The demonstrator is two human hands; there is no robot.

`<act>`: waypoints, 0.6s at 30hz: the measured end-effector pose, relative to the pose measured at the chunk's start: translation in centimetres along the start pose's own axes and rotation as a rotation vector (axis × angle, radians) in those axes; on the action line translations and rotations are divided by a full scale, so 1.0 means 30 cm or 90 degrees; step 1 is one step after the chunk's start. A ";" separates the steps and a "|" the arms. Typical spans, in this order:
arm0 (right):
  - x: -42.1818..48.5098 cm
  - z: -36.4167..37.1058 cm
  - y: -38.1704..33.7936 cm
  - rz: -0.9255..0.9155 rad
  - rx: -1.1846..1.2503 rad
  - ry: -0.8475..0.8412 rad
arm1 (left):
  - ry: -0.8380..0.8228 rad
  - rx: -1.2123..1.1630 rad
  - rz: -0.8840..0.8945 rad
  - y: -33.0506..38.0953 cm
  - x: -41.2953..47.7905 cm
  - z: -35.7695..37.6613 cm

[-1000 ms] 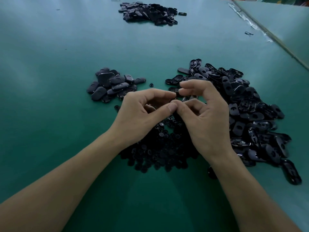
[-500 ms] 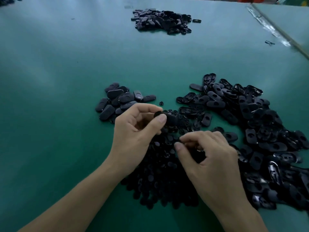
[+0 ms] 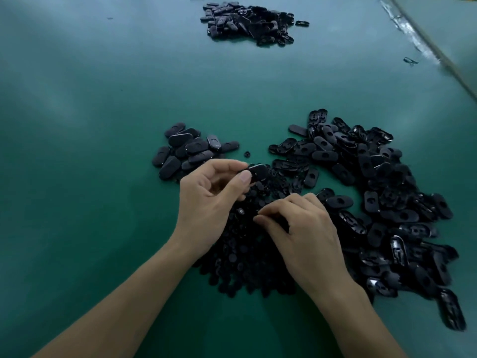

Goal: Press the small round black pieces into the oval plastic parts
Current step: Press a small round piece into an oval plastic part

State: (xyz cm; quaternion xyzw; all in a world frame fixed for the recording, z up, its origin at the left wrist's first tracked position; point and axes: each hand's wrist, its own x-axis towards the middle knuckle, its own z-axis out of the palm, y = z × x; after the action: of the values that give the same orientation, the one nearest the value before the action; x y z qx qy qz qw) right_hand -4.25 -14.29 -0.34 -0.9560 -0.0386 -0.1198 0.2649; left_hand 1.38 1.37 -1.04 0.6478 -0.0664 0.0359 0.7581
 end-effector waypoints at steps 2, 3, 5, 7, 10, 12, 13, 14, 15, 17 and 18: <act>0.006 -0.001 -0.001 0.001 0.026 0.007 | -0.001 -0.008 0.004 0.003 -0.002 0.003; 0.007 -0.002 -0.001 0.004 0.048 0.013 | 0.004 -0.014 0.005 0.006 -0.003 0.004; 0.004 -0.010 -0.003 0.011 0.085 0.033 | 0.015 -0.020 0.004 0.008 -0.004 0.004; -0.003 -0.019 -0.004 0.010 0.095 0.041 | 0.019 -0.018 0.000 0.009 -0.006 0.003; -0.010 -0.031 -0.002 0.017 0.094 0.042 | 0.011 0.004 -0.016 0.011 -0.003 0.004; -0.009 -0.036 0.000 0.035 0.110 0.044 | 0.004 0.016 -0.028 0.013 0.000 0.003; -0.009 -0.036 0.001 0.046 0.119 0.046 | 0.004 0.020 -0.033 0.014 0.000 0.002; -0.010 -0.036 -0.001 0.058 0.128 0.050 | 0.006 0.023 -0.037 0.014 -0.001 0.001; -0.011 -0.036 -0.003 0.073 0.144 0.056 | 0.009 0.025 -0.039 0.014 -0.001 0.000; -0.011 -0.038 -0.011 0.111 0.189 0.082 | 0.012 0.029 -0.042 0.015 -0.002 0.000; -0.010 -0.038 -0.015 0.127 0.212 0.095 | 0.010 0.033 -0.043 0.016 -0.002 0.000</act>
State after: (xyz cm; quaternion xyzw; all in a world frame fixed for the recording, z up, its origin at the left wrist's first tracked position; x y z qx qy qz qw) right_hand -4.83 -14.49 0.76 -0.8867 0.0567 -0.1554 0.4318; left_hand 1.25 1.43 -0.59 0.6688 -0.0376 0.0170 0.7423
